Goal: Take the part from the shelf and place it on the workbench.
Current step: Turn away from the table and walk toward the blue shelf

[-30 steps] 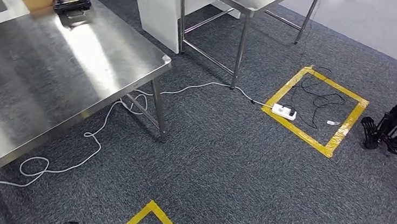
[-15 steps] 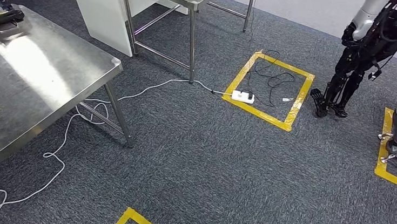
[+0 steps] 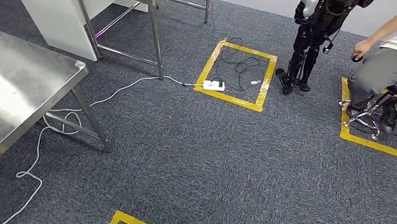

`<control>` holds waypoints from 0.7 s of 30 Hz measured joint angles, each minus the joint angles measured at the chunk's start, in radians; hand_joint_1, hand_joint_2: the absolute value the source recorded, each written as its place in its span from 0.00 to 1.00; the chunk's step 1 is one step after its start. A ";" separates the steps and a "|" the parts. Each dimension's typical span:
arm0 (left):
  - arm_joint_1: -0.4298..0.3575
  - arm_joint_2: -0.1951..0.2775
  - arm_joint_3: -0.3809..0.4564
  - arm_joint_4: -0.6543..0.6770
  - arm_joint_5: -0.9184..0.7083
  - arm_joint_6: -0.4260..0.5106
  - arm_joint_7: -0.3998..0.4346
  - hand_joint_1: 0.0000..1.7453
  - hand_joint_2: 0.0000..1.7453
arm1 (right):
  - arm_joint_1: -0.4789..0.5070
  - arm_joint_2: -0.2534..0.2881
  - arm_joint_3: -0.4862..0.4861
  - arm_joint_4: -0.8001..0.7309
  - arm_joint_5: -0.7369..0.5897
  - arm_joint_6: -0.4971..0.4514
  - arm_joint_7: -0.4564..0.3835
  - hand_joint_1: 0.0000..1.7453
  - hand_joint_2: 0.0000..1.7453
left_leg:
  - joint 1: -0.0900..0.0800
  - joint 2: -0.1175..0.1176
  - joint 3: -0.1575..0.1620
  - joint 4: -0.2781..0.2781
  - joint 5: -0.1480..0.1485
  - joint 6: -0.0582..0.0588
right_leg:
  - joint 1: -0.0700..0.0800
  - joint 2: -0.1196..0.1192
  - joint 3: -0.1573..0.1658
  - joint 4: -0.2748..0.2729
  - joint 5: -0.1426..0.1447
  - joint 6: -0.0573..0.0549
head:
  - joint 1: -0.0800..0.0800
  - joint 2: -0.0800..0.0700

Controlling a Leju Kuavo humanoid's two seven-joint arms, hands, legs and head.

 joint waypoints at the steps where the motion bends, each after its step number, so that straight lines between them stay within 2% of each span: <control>1: -0.001 0.000 -0.001 0.000 -0.004 0.000 0.001 0.00 1.00 | 0.000 -0.001 0.000 0.000 0.002 0.000 0.002 0.00 1.00 | 0.000 0.012 0.003 0.001 -0.002 -0.006 | 0.003 0.011 -0.003 0.000 0.004 -0.007 | -0.001 0.000; 2: -0.003 0.000 -0.002 0.000 -0.011 -0.001 0.004 0.00 1.00 | 0.001 -0.002 0.000 0.000 0.005 0.000 0.005 0.00 1.00 | 0.003 0.018 0.004 0.003 -0.005 -0.011 | -0.002 0.027 -0.004 0.000 0.007 -0.015 | -0.002 0.000; 3: -0.004 0.000 -0.005 0.000 -0.019 -0.004 0.007 0.00 1.00 | 0.001 -0.002 0.000 0.000 0.009 0.000 0.009 0.00 1.00 | 0.007 0.003 0.002 0.013 -0.015 -0.018 | -0.006 0.040 -0.003 -0.001 0.011 -0.022 | -0.003 0.000; 5: -0.004 0.000 -0.009 0.000 -0.033 -0.012 0.012 0.00 1.00 | 0.000 -0.004 0.000 0.001 0.016 0.000 0.016 0.00 1.00 | 0.016 -0.065 -0.026 0.089 -0.071 -0.030 | -0.014 0.066 -0.002 -0.002 0.020 -0.038 | -0.004 0.000; 6: -0.002 -0.001 -0.011 0.001 -0.038 -0.017 0.014 0.00 0.75 | -0.002 -0.005 0.000 0.001 0.019 0.000 0.017 0.00 1.00 | 0.018 -0.101 -0.054 0.156 -0.113 -0.033 | -0.011 0.080 -0.006 -0.001 0.024 -0.043 | -0.005 0.000; 7: 0.000 -0.001 -0.012 0.002 -0.040 -0.020 0.015 0.00 0.50 | -0.004 -0.006 0.000 0.001 0.020 0.000 0.017 0.00 1.00 | 0.019 -0.119 -0.084 0.228 -0.149 -0.034 | -0.007 0.095 -0.009 -0.001 0.026 -0.048 | -0.005 0.000; 8: 0.002 -0.001 -0.013 0.003 -0.041 -0.022 0.016 0.00 0.25 | -0.005 -0.007 0.000 0.001 0.021 0.000 0.017 0.00 1.00 | 0.020 -0.126 -0.108 0.285 -0.171 -0.034 | -0.004 0.111 -0.012 0.000 0.028 -0.049 | -0.004 0.000; 9: 0.003 -0.001 -0.015 0.003 -0.042 -0.024 0.016 0.00 0.00 | -0.004 -0.008 0.000 0.001 0.022 0.000 0.017 0.00 1.00 | 0.020 -0.128 -0.118 0.309 -0.171 -0.033 | -0.001 0.128 -0.013 0.002 0.029 -0.050 | -0.004 0.000; 10: 0.003 -0.002 -0.016 0.004 -0.043 -0.026 0.016 0.00 0.00 | -0.003 -0.008 0.000 0.001 0.024 0.000 0.017 0.00 1.00 | 0.020 -0.130 -0.109 0.290 -0.150 -0.030 | 0.000 0.144 -0.014 0.005 0.029 -0.050 | -0.004 0.000; 11: 0.003 -0.002 -0.017 0.004 -0.044 -0.028 0.015 0.00 0.00 | -0.002 -0.009 0.000 0.001 0.026 -0.001 0.015 0.00 1.00 | 0.020 -0.137 -0.083 0.235 -0.113 -0.027 | 0.001 0.160 -0.014 0.008 0.029 -0.050 | -0.004 0.000; 13: 0.003 -0.002 -0.019 0.005 -0.046 -0.031 0.010 0.00 0.00 | -0.002 -0.009 0.000 0.001 0.033 -0.003 0.011 0.00 1.00 | 0.023 -0.181 -0.018 0.099 -0.050 -0.020 | 0.003 0.188 -0.017 0.016 0.030 -0.047 | -0.004 0.000; 14: 0.003 -0.002 -0.019 0.005 -0.046 -0.030 0.008 0.00 0.00 | -0.003 -0.009 0.000 0.001 0.035 -0.005 0.008 0.00 1.00 | 0.023 -0.198 0.000 0.056 -0.037 -0.018 | 0.004 0.200 -0.021 0.018 0.032 -0.044 | -0.004 0.000; 15: 0.002 -0.003 -0.019 0.006 -0.046 -0.029 0.006 0.00 0.00 | -0.003 -0.009 0.000 0.001 0.037 -0.007 0.007 0.00 1.00 | 0.022 -0.208 0.007 0.038 -0.035 -0.015 | 0.004 0.211 -0.027 0.019 0.035 -0.039 | -0.004 0.000; 17: 0.001 -0.003 -0.019 0.006 -0.048 -0.026 0.004 0.00 0.00 | 0.000 -0.009 0.000 0.002 0.039 -0.010 0.007 0.00 1.00 | 0.018 -0.190 0.005 0.030 -0.030 -0.006 | 0.004 0.230 -0.040 0.016 0.044 -0.025 | -0.004 0.000; 18: -0.001 -0.004 -0.019 0.006 -0.048 -0.025 0.005 0.00 0.00 | 0.004 -0.010 0.000 0.002 0.039 -0.011 0.007 0.00 1.00 | 0.018 -0.179 0.006 0.021 -0.022 0.001 | 0.004 0.220 -0.048 0.020 0.044 -0.021 | -0.003 0.000; 19: -0.001 -0.004 -0.018 0.006 -0.050 -0.025 0.005 0.00 0.00 | 0.005 -0.010 0.000 0.003 0.039 -0.011 0.009 0.00 1.00 | 0.019 -0.166 0.006 0.012 -0.014 0.009 | 0.006 0.197 -0.063 0.039 0.034 -0.021 | -0.001 0.000; 21: 0.000 -0.006 -0.018 0.006 -0.052 -0.024 0.008 0.00 0.00 | 0.003 -0.009 0.000 0.004 0.039 -0.013 0.011 0.00 1.00 | 0.018 -0.139 0.002 0.000 -0.002 0.019 | 0.006 0.136 -0.114 0.136 -0.014 -0.030 | 0.001 0.000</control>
